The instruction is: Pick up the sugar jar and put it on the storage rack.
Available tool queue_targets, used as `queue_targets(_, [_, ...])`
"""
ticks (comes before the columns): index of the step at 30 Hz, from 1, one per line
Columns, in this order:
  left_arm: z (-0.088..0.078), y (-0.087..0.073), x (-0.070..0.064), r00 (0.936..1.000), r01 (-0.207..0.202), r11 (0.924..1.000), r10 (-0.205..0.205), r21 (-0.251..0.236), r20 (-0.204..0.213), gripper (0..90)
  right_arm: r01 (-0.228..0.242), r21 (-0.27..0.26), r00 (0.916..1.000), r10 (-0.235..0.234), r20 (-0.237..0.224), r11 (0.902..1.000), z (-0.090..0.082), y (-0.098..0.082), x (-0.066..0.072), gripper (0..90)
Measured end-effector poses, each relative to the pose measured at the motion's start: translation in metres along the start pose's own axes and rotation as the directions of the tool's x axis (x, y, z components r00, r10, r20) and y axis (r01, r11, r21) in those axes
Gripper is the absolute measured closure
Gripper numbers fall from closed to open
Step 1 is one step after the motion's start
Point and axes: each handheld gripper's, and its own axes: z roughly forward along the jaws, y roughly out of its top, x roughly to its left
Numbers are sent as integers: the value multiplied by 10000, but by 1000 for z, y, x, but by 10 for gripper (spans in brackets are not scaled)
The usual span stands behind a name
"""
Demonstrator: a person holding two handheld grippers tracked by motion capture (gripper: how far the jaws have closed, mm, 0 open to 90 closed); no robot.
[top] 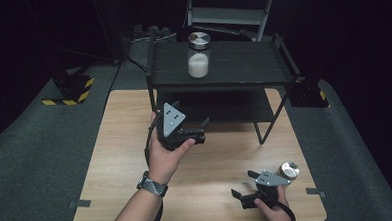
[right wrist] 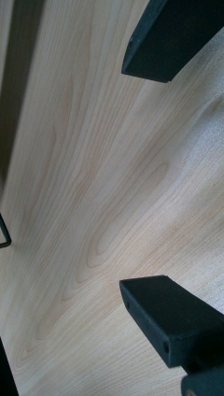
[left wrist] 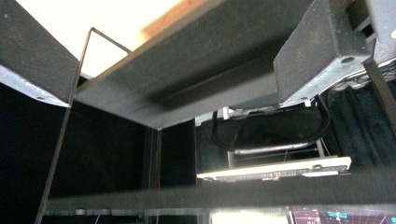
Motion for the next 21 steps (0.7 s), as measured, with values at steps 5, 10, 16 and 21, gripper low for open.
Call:
queue_targets(5, [-4,-18,0,10000,30,9998,-32,212,88,5,-12,-5,10000,12,18,10000,0,0,0,7])
queue_targets(10, [-11,-37,0,9998,44,9990,-53,452,211,5,-19,7,10000,19,19,10000,0,0,0,7])
queue_targets(16, [-17,-59,-2,9997,-19,9962,-1,868,227,5,10,3,10000,-10,45,10000,0,0,1,7])
queue_targets(21, [-22,-78,-3,9993,111,9913,-157,1315,340,5,19,16,10000,-19,74,10000,0,0,2,7])
